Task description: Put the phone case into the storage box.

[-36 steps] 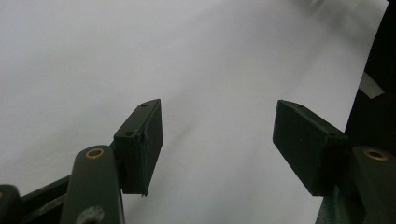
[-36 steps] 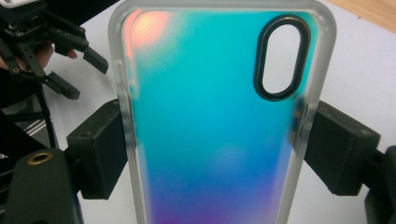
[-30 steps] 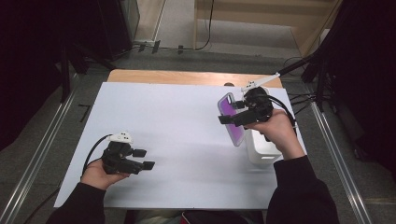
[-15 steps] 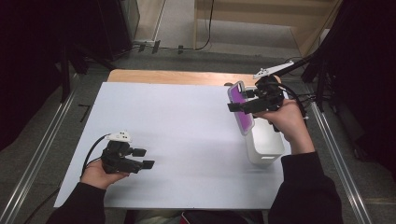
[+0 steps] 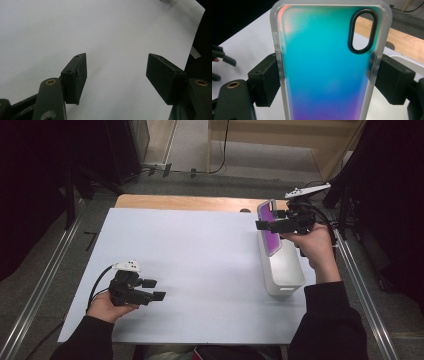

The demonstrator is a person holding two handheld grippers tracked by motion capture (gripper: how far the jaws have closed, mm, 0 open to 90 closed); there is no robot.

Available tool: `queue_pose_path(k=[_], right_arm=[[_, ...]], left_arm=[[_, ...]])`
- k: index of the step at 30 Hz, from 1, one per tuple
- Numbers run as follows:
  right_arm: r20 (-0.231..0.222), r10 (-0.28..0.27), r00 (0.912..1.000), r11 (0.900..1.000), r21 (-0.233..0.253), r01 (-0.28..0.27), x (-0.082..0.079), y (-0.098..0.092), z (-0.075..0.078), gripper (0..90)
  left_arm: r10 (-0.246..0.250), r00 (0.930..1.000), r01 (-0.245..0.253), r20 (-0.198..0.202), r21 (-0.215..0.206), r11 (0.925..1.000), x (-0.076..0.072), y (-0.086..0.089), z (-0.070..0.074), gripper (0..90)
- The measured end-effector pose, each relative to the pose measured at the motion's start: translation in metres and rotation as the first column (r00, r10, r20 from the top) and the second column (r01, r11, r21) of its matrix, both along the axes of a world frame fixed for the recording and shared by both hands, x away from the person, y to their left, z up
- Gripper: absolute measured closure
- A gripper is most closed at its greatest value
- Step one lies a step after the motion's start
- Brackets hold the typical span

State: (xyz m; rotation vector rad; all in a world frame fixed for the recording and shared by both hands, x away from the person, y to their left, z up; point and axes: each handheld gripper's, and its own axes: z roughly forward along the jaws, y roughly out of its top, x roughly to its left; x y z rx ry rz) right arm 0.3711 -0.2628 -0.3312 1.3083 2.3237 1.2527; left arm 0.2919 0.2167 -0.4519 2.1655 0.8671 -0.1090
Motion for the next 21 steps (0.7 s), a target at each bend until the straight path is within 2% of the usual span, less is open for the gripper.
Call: queue_pose_path(k=[10,21], right_arm=[[0.031,-0.072,0.9969,0.997,0.004,0.072,0.009,-0.009,-0.002,14.9],[0.076,-0.144,0.9866,0.989,-0.007,0.145,0.023,-0.012,-0.007,14.9]], left_arm=[[0.051,0.9987,-0.050,0.007,-0.011,0.9987,-0.003,0.006,0.001,32.7],[0.084,0.9964,-0.084,0.008,-0.010,0.9964,-0.009,0.012,0.000,32.7]])
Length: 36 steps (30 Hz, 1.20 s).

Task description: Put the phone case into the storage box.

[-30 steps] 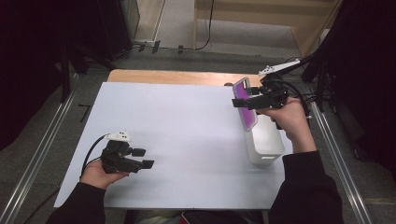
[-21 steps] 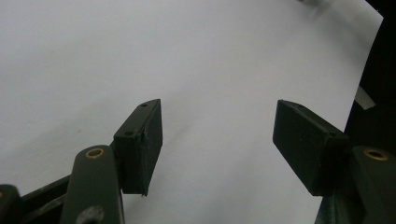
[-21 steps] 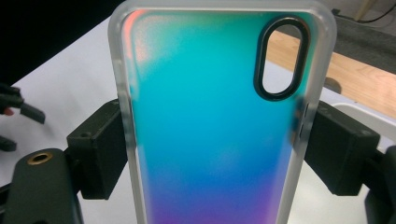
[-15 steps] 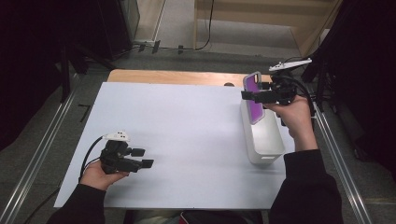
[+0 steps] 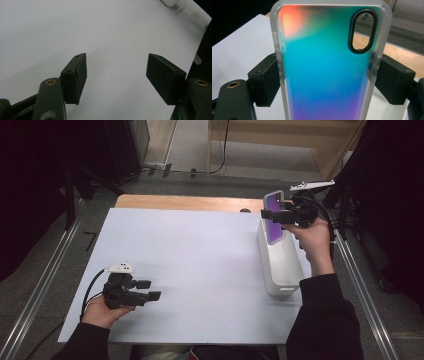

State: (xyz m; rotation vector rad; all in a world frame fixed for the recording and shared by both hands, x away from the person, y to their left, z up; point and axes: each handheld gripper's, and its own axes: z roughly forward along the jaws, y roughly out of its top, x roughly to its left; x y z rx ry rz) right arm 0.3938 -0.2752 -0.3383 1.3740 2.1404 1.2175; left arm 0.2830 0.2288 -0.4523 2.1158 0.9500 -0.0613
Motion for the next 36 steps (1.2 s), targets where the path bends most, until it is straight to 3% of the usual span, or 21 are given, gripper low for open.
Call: queue_pose_path(k=[10,21,36], right_arm=[[0.032,-0.066,0.9973,0.998,0.004,0.066,0.011,-0.006,0.001,14.9],[0.053,-0.119,0.9915,0.993,0.005,0.119,0.027,-0.014,-0.003,14.9],[0.107,-0.237,0.9655,0.971,-0.011,0.240,0.044,-0.018,-0.018,14.9]], left_arm=[[0.006,0.9998,-0.006,-0.018,-0.010,0.9999,-0.003,0.004,-0.002,29.3],[0.025,0.9997,-0.025,-0.001,-0.021,0.9995,-0.004,0.006,-0.001,29.3],[0.028,0.9996,-0.028,0.009,-0.027,0.9993,-0.004,0.006,0.000,29.3]])
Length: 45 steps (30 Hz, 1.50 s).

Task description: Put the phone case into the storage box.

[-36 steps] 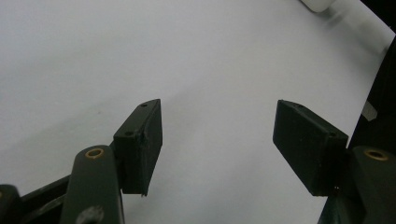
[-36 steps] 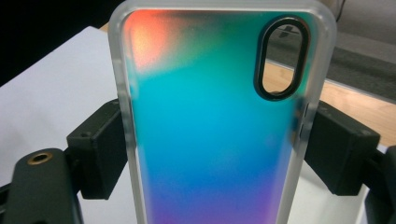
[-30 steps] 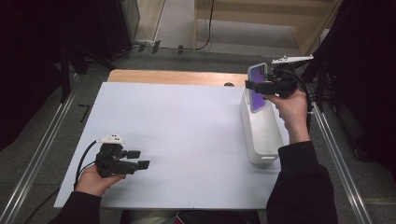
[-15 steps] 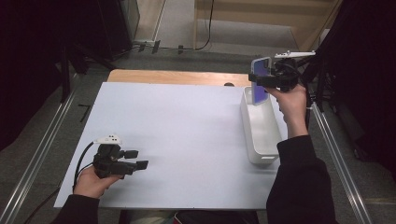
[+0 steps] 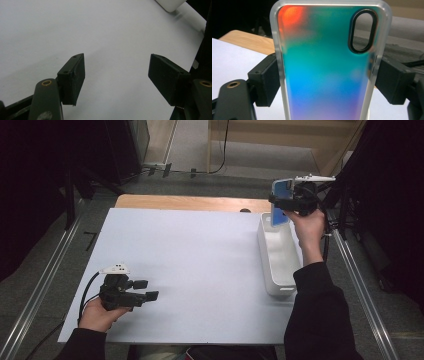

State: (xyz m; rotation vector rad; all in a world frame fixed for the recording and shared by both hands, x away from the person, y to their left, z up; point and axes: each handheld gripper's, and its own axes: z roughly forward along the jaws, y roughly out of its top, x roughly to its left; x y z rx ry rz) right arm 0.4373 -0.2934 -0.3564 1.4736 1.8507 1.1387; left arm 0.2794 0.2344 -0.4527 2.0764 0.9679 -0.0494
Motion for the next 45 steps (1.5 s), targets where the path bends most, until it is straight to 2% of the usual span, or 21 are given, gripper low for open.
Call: queue_pose_path(k=[3,8,11,19,28,41,45], right_arm=[[-0.005,-0.024,0.9997,1.000,-0.006,0.024,0.003,0.000,-0.004,14.8],[-0.003,-0.051,0.9987,0.999,0.012,0.051,0.007,-0.001,-0.010,14.8],[0.014,-0.088,0.9960,0.996,0.005,0.088,0.007,0.000,-0.015,14.8],[0.050,-0.145,0.9882,0.989,0.008,0.145,0.010,0.001,-0.026,14.8],[0.052,-0.158,0.9860,0.987,0.005,0.158,0.016,0.004,-0.038,14.8],[0.032,-0.175,0.9841,0.984,-0.013,0.175,0.021,0.007,-0.052,14.8],[0.019,-0.170,0.9852,0.985,-0.001,0.170,0.022,0.007,-0.055,14.8]], left_arm=[[-0.006,1.0000,0.006,0.002,-0.006,1.0000,0.000,-0.001,0.000,29.3],[-0.013,0.9999,0.013,0.001,0.004,0.9999,0.001,-0.002,0.000,29.3],[-0.015,0.9999,0.015,0.005,0.000,0.9999,0.000,-0.003,-0.001,29.3],[-0.022,0.9997,0.022,0.008,0.006,0.9997,0.000,-0.004,0.000,29.3],[-0.023,0.9997,0.023,0.004,-0.003,0.9997,0.000,-0.004,0.000,29.3],[-0.025,0.9997,0.025,0.006,0.003,0.9997,-0.001,-0.004,0.000,29.4],[-0.027,0.9996,0.027,0.006,0.005,0.9996,-0.001,-0.004,0.000,29.3]])
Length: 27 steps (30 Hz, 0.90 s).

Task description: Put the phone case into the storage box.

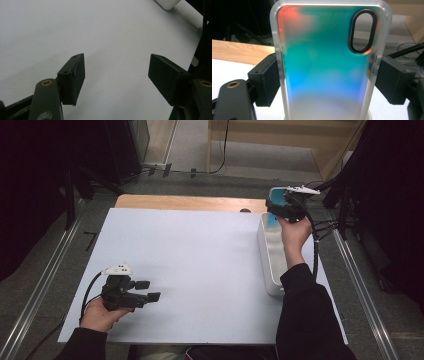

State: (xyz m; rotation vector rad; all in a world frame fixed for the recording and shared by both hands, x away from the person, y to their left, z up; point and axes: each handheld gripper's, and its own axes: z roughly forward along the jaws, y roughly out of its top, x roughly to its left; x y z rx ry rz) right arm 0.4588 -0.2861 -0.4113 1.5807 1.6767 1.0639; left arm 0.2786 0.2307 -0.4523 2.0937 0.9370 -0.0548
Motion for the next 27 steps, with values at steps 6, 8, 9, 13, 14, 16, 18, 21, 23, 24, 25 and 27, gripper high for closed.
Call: queue_pose_path(k=[6,8,9,13,14,16,18,21,23,24,25,27], right_arm=[[-0.021,0.007,0.9998,1.000,0.005,-0.007,0.002,-0.001,-0.005,14.8],[-0.033,0.008,0.9994,1.000,0.004,-0.008,0.003,0.000,-0.007,14.8],[-0.039,0.009,0.9992,1.000,0.001,-0.009,0.003,0.000,-0.008,14.8],[-0.064,0.009,0.9979,1.000,0.005,-0.009,0.005,-0.001,-0.012,14.7],[-0.069,0.010,0.9975,1.000,0.001,-0.010,0.005,-0.001,-0.012,14.7],[-0.076,0.010,0.9971,1.000,-0.001,-0.010,0.006,-0.001,-0.013,14.7],[-0.084,0.010,0.9964,1.000,0.000,-0.010,0.006,-0.001,-0.014,14.7],[-0.101,0.009,0.9949,1.000,-0.002,-0.010,0.007,-0.001,-0.016,14.7],[-0.110,0.013,0.9939,1.000,0.001,-0.013,0.008,-0.002,-0.017,14.7],[-0.115,0.014,0.9933,1.000,0.002,-0.014,0.008,-0.002,-0.017,14.7],[-0.118,0.014,0.9929,1.000,0.001,-0.014,0.008,-0.002,-0.017,14.7],[-0.123,0.015,0.9923,1.000,0.002,-0.014,0.008,-0.002,-0.018,14.7]], left_arm=[[-0.002,1.0000,0.002,-0.001,-0.004,1.0000,0.000,-0.001,-0.001,29.3],[-0.001,1.0000,0.001,-0.002,-0.005,1.0000,-0.001,-0.001,-0.001,29.3],[-0.002,1.0000,0.002,-0.002,-0.004,1.0000,0.000,-0.001,-0.001,29.3],[0.000,1.0000,0.000,0.000,-0.002,1.0000,-0.001,-0.001,-0.001,29.3],[0.000,1.0000,0.000,0.001,-0.003,1.0000,-0.001,-0.001,-0.001,29.3],[-0.002,1.0000,0.002,0.004,0.003,1.0000,-0.001,-0.001,0.000,29.3],[-0.002,1.0000,0.002,0.004,0.005,1.0000,-0.001,-0.001,0.000,29.4],[-0.002,1.0000,0.002,0.001,0.002,1.0000,-0.001,-0.001,0.000,29.4],[0.000,1.0000,0.000,0.003,0.000,1.0000,-0.001,-0.001,-0.001,29.4],[-0.002,1.0000,0.002,0.004,0.002,1.0000,-0.001,-0.001,-0.001,29.4],[-0.001,1.0000,0.001,0.003,0.003,1.0000,-0.001,-0.002,-0.001,29.3],[-0.001,1.0000,0.001,0.004,0.003,1.0000,-0.001,-0.002,-0.001,29.3]])
